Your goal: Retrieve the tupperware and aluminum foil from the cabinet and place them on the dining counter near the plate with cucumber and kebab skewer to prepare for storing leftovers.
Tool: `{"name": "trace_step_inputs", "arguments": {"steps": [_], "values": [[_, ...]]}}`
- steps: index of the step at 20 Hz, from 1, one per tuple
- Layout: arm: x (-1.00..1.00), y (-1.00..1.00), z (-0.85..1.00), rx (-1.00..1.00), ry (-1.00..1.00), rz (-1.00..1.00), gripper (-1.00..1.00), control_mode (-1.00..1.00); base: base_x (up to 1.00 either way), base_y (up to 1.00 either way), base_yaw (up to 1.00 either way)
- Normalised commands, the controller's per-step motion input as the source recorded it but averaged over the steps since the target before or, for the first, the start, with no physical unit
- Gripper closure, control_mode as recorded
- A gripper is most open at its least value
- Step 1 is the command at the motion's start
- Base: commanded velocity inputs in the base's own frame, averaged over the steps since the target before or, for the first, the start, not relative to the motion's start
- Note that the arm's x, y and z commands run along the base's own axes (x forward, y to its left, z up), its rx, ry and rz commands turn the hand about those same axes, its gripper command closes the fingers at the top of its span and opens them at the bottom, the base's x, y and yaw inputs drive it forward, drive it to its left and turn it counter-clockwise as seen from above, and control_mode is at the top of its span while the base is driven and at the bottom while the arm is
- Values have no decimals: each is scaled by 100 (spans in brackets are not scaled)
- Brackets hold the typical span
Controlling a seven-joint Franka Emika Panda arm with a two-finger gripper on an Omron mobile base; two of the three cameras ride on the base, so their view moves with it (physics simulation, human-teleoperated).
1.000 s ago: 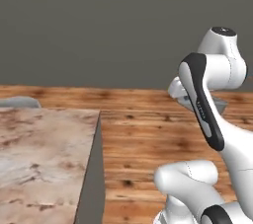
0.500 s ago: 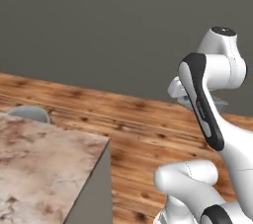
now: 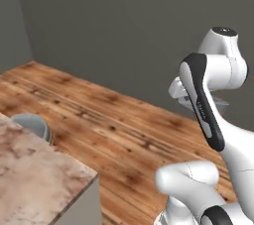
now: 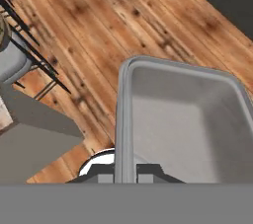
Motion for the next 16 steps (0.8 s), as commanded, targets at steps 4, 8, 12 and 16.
{"name": "trace_step_inputs", "arguments": {"steps": [4,8,12,16], "values": [[0,0,0,0,0,0,100,100,100,-59,55],[0,0,0,0,0,0,100,100,100,-56,57],[0,0,0,0,0,0,100,100,100,-55,57],[0,0,0,0,0,0,100,100,100,-56,56]]}}
